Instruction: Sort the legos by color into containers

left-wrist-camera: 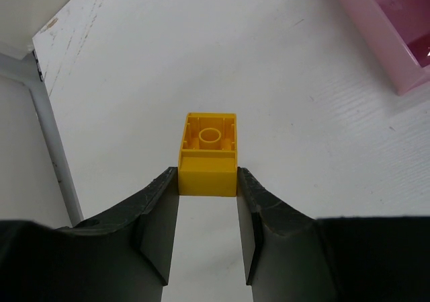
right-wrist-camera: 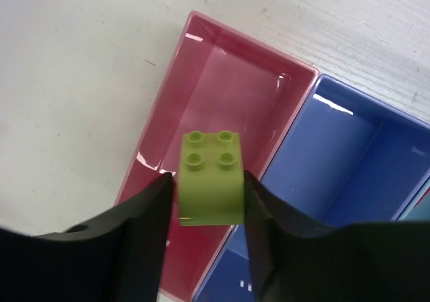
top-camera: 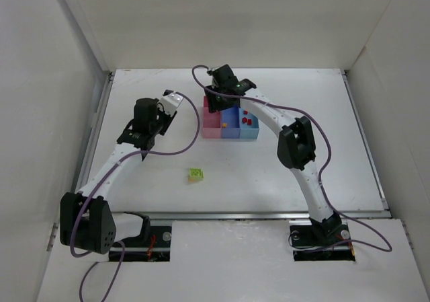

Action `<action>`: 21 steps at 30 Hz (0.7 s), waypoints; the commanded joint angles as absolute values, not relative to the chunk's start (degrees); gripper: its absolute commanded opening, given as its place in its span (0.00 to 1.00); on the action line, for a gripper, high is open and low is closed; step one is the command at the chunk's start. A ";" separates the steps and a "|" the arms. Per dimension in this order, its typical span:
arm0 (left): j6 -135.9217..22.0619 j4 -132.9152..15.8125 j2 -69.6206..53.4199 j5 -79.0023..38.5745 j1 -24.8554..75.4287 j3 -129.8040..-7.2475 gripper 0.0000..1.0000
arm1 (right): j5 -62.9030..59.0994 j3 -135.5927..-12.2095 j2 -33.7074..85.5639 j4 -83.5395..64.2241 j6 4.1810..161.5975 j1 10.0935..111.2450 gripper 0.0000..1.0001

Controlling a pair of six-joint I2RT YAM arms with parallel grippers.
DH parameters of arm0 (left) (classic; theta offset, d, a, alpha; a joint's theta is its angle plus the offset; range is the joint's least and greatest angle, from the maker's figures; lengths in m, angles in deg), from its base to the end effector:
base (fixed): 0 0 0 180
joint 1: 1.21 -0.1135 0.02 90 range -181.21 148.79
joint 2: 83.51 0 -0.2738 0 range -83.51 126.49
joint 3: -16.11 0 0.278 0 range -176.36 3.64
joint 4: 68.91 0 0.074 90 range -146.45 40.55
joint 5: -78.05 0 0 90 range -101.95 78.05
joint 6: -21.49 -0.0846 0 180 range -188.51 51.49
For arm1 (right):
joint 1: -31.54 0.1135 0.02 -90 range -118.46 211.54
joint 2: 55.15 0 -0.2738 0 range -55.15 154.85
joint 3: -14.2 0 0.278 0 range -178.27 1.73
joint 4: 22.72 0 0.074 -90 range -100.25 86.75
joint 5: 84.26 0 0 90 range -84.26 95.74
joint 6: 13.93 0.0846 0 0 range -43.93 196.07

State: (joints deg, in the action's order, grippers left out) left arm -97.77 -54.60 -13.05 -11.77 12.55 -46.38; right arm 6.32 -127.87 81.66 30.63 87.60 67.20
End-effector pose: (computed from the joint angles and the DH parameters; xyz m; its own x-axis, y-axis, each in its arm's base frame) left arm 0.3405 -0.0831 0.2729 -0.2064 0.5538 -0.8067 0.3850 0.8039 0.4533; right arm 0.4899 0.3505 0.2084 -0.7079 -0.2619 -0.6560 -0.4449 0.8866 0.1261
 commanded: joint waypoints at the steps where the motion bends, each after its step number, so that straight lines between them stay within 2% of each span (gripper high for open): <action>1: -97.07 -57.33 -13.37 -13.27 12.32 -49.35 0.00 | 7.32 -130.72 80.73 29.82 88.29 67.40 0.52; 2: -97.07 -57.33 -13.37 -13.27 12.32 -49.35 0.00 | 6.71 -130.72 80.73 29.83 88.29 67.40 0.60; 6: -97.07 -56.80 -13.37 -14.33 12.32 -49.88 0.00 | 6.18 -130.72 78.45 29.30 87.76 67.40 0.70; 14: -97.60 -56.27 -14.59 -14.85 12.85 -50.50 0.00 | 4.34 -129.58 75.63 28.68 87.24 67.40 0.72; 21: -98.74 -55.75 -14.60 -16.70 14.61 -52.34 0.00 | 8.02 -129.58 66.15 27.45 87.24 67.40 0.73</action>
